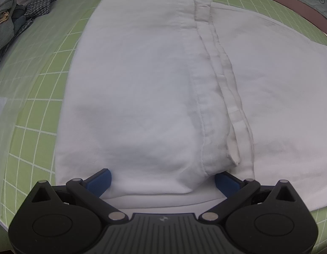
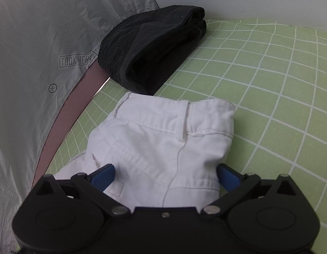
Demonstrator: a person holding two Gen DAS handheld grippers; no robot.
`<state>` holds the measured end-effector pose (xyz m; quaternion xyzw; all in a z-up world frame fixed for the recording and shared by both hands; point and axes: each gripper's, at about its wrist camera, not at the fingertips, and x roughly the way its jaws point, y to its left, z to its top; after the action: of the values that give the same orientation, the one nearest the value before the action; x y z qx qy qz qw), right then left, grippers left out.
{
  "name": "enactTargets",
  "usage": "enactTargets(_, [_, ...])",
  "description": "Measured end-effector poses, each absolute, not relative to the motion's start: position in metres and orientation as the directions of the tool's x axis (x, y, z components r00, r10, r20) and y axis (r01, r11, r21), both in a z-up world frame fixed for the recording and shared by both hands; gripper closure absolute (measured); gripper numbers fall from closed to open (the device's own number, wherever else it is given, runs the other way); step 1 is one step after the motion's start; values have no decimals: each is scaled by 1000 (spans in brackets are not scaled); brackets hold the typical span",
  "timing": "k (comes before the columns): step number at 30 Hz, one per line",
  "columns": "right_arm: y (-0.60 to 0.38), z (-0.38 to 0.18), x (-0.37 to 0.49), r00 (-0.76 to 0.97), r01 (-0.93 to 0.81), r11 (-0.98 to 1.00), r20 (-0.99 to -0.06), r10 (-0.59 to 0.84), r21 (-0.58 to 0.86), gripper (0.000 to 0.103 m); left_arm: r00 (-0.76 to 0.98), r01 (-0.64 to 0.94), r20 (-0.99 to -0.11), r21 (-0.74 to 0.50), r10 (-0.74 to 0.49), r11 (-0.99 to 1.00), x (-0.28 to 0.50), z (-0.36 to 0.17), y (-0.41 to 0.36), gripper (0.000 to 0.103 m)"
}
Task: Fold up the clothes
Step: 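Grasp the white pants waistband with the right gripper and lift it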
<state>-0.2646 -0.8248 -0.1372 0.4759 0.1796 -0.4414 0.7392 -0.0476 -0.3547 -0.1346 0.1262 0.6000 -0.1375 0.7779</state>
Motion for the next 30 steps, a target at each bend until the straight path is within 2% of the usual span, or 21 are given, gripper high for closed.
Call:
enactTargets(6, [-823,-143,-280,609,751,94,-632,-479,653,0,241,366,-969,32,-62,930,-50,-131,-357,0])
enactTargets(10, [-819,-144,-272,579,795,127,-682,-446,593,0,245,365,-967,31,-64,931,-52,-130,-356,0])
enactTargets(17, [-813,-144,-270,562,811,132,-699,-441,569,1,256,359,-965,32,-66,933,-58,-130,-363,0])
enactTargets(20, [-816,-141,-262,512,849,141,-729,-454,509,19,249,359,-967,31,-63,933,-60,-128,-365,0])
enactTargets(22, [-816,-138,-259,488,867,158,-738,-466,473,49,247,358,-967,31,-63,933,-62,-126,-366,0])
enactTargets(23, [-817,-136,-258,477,874,166,-741,-473,457,57,249,356,-966,31,-63,934,-63,-126,-367,0])
enactTargets(24, [-814,-132,-257,479,874,184,-735,-480,450,70,252,354,-966,31,-64,935,-63,-125,-367,0])
enactTargets(26, [-808,-120,-254,497,866,231,-713,-494,443,81,257,353,-964,31,-65,935,-66,-124,-368,0])
enactTargets(27, [-804,-114,-253,506,862,254,-702,-501,439,91,259,353,-964,31,-66,935,-67,-123,-368,0])
enactTargets(30, [-794,-97,-248,533,846,322,-669,-519,425,92,268,352,-961,31,-69,935,-71,-123,-367,0])
